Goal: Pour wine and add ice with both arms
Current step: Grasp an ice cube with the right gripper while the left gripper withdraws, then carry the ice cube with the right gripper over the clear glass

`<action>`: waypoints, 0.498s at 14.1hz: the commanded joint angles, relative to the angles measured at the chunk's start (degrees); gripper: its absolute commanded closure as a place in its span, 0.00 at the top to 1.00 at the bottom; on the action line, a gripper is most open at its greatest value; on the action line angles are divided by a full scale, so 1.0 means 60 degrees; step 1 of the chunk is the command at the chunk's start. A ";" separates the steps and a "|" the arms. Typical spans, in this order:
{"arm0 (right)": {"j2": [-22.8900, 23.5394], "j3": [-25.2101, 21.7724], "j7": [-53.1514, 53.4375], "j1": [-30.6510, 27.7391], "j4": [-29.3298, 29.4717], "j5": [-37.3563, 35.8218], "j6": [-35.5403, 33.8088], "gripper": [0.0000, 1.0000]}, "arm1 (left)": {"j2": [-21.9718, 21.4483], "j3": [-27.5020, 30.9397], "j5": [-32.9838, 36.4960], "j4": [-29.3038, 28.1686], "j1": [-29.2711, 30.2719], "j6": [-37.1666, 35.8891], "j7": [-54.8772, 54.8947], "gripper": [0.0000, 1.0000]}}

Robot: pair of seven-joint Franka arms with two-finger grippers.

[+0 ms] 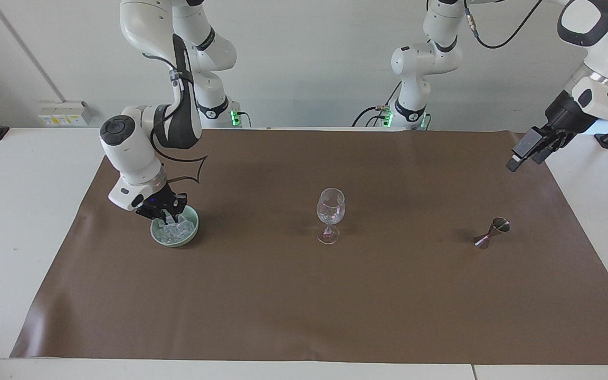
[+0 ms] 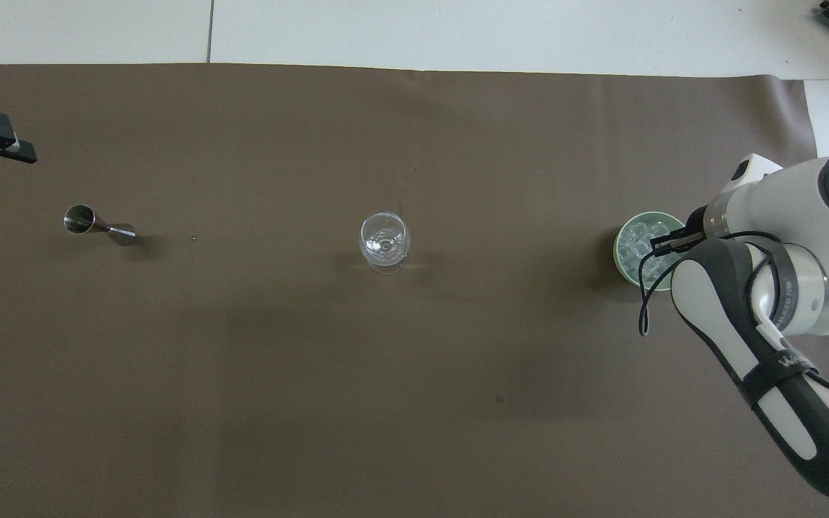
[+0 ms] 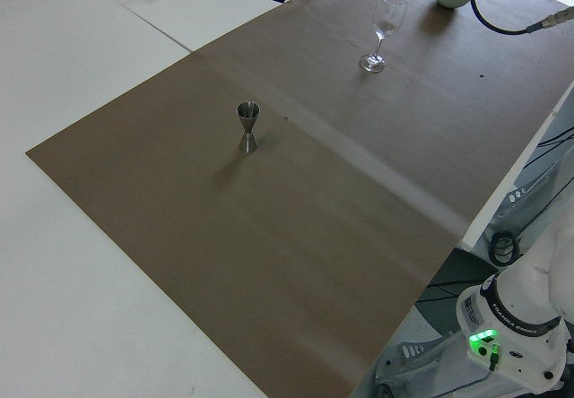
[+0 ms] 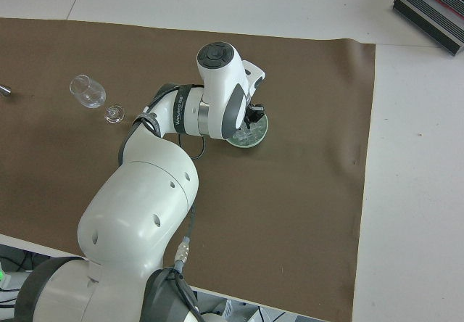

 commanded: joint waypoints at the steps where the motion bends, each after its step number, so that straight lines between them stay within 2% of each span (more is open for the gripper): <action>1: -0.0459 0.0077 0.0682 -0.0080 0.0393 0.0002 -0.0617 0.00 | -0.0499 -0.0168 0.0671 -0.0014 -0.0170 -0.0422 0.1102 1.00; 5: -0.0651 0.0224 0.1751 -0.0051 0.1489 0.0134 -0.1730 0.00 | -0.1056 -0.0184 0.0773 -0.0365 -0.0418 -0.1577 0.1484 1.00; 7: -0.0666 0.0501 0.2307 -0.0036 0.1944 0.0149 -0.2068 0.00 | -0.1581 -0.0227 0.1125 -0.1036 -0.0464 -0.1610 0.1805 1.00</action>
